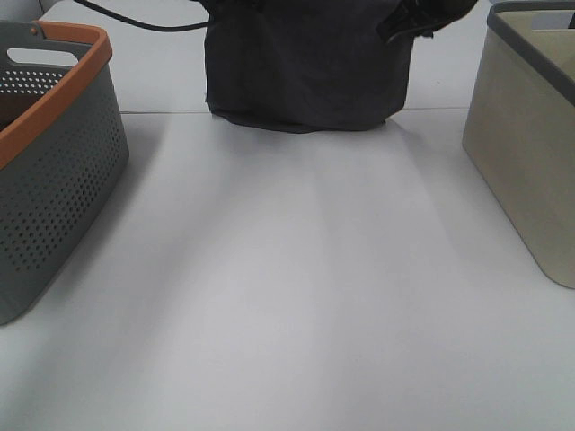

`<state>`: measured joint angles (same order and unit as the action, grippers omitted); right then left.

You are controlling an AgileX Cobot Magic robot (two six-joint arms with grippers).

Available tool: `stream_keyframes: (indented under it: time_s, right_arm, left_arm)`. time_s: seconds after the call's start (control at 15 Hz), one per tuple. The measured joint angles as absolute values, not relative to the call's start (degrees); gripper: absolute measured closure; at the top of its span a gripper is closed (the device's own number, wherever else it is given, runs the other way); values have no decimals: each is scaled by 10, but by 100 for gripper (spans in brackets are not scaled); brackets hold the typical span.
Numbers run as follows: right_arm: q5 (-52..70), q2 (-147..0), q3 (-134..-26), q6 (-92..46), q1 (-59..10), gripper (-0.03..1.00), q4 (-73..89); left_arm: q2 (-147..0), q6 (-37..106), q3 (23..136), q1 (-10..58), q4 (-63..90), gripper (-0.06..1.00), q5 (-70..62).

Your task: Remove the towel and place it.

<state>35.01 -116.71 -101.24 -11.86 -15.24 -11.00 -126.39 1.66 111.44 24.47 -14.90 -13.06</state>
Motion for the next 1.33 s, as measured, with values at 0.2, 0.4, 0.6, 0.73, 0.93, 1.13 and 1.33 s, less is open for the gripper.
stream_keyframes:
  time_s: [0.2, 0.4, 0.6, 0.73, 0.93, 1.13, 1.33]
  right_arm:
    - [516, -1167, -1013, -146, -152, 97, -46]
    - [646, -1167, -1014, -175, -152, 97, -11]
    - [694, -1167, -1014, -195, -152, 97, -6]
    - [694, -1167, -1014, -201, -152, 97, 5]
    - [694, -1165, -993, -203, -152, 97, 38]
    - [694, -1164, -910, -203, -152, 97, 59]
    - [695, -1161, -842, -202, -152, 97, 82]
  left_arm:
    - [-1260, 17, 1114, 273, -143, 94, -288]
    - [-1260, 45, 1114, 285, -83, 94, -434]
    - [-1260, 89, 1114, 285, -9, 94, -552]
    - [-1260, 107, 1114, 285, 15, 94, -640]
    - [-1263, 121, 1109, 285, 42, 94, -690]
    - [-1262, 129, 1049, 285, 86, 94, -692]
    - [-1260, 121, 980, 285, 105, 94, -694]
